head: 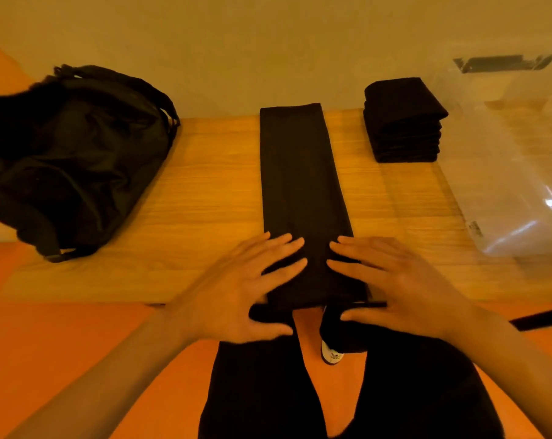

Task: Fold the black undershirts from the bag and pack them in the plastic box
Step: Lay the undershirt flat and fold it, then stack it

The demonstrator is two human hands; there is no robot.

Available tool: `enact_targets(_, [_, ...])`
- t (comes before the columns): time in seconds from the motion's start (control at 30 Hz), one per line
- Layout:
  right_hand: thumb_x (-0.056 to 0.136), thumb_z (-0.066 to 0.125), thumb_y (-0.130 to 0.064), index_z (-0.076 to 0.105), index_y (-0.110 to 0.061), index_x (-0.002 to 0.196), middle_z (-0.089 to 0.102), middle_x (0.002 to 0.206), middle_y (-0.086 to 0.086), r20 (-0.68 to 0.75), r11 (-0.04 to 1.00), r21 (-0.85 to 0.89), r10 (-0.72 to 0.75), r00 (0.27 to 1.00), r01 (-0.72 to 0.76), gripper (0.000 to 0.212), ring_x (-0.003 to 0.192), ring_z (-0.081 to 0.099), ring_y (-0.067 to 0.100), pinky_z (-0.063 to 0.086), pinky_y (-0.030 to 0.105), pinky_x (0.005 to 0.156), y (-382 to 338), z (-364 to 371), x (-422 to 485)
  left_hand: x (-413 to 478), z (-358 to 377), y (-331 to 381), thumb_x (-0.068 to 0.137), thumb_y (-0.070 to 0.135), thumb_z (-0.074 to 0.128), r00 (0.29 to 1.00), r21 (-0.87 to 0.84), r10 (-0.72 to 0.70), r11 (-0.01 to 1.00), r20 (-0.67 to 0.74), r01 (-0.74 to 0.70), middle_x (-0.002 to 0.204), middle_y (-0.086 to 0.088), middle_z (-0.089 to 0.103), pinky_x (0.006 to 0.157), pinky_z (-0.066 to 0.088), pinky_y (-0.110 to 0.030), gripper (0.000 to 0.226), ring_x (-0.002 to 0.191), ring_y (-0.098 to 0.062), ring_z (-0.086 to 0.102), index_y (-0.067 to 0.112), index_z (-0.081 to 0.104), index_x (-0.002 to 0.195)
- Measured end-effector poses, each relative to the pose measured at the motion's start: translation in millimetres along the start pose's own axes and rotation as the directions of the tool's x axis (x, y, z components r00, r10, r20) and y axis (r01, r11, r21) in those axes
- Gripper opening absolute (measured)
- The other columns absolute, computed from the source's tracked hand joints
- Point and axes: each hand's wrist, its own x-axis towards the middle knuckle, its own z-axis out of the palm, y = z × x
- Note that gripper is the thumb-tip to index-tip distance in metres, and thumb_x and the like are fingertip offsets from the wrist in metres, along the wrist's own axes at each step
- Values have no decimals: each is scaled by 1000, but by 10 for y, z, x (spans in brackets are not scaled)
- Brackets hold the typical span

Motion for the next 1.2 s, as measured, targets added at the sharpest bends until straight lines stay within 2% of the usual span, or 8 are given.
enact_targets(0.13, [93, 52, -63, 48, -27, 147, 42, 156, -3, -63, 998, -67, -5, 998, 1, 65, 146, 35, 14, 36, 36, 114, -33, 112, -128, -262, 304, 115, 101, 49, 53, 994, 154, 10, 988, -107, 6, 166, -7, 25, 125, 19, -39, 62, 156, -22, 17, 26, 36, 157])
enact_targets(0.27, [95, 61, -42, 62, -19, 136, 56, 144, 0, -231, 995, -78, -74, 970, 58, 47, 135, 51, 14, 47, 34, 108, -75, 246, -248, -315, 425, 131, 102, 21, 56, 966, 165, 28, 986, -258, 16, 156, -6, 45, 116, 40, -45, 45, 149, -22, 35, 16, 53, 146])
enact_targets(0.4, [92, 64, -31, 66, -17, 131, 58, 141, -1, -280, 992, -81, -116, 953, 97, 41, 133, 53, 11, 42, 27, 110, -73, 305, -313, -318, 517, 195, 99, 6, 63, 918, 163, 53, 987, -394, 13, 147, -5, 56, 104, 48, -44, 37, 142, -22, 46, 8, 64, 135])
enact_targets(0.53, [94, 64, -31, 64, -20, 132, 58, 140, -4, -274, 994, -45, -107, 956, 99, 40, 133, 53, 8, 38, 21, 112, -51, 312, -324, -312, 570, 229, 96, 5, 66, 899, 200, 57, 979, -435, 35, 144, -6, 59, 99, 50, -43, 34, 139, -22, 51, 8, 68, 130])
enact_targets(0.67, [95, 64, -30, 65, -18, 133, 58, 142, -2, -267, 994, -65, -105, 958, 91, 40, 134, 51, 7, 33, 18, 114, -53, 304, -341, -293, 554, 224, 100, 10, 57, 898, 219, 55, 975, -436, 47, 142, -6, 61, 97, 51, -41, 31, 136, -22, 53, 9, 69, 128])
enact_targets(1.0, [87, 74, -21, 70, -14, 126, 64, 135, 3, -327, 995, -13, -95, 940, 96, 39, 126, 60, 14, 53, 31, 100, -197, 277, -373, -346, 495, 264, 99, 17, 54, 894, 258, 95, 966, -438, 23, 139, -4, 63, 97, 47, -38, 30, 129, -23, 58, 12, 70, 124])
enact_targets(1.1, [93, 65, -30, 71, -16, 123, 67, 131, 0, -341, 994, 66, -62, 938, 90, 34, 120, 64, 12, 58, 30, 94, -256, 226, -404, -379, 441, 292, 97, 21, 56, 889, 192, 74, 981, -451, 15, 137, -3, 63, 95, 46, -36, 30, 122, -21, 58, 13, 70, 122])
enact_targets(1.2, [96, 58, -40, 73, -22, 120, 70, 125, -6, -305, 988, 152, 8, 952, 41, 34, 120, 63, 6, 57, 32, 95, -282, 82, -387, -393, 318, 340, 97, 24, 58, 867, -29, -55, 999, -496, 47, 129, 2, 65, 95, 44, -34, 28, 116, -19, 56, 14, 72, 119])
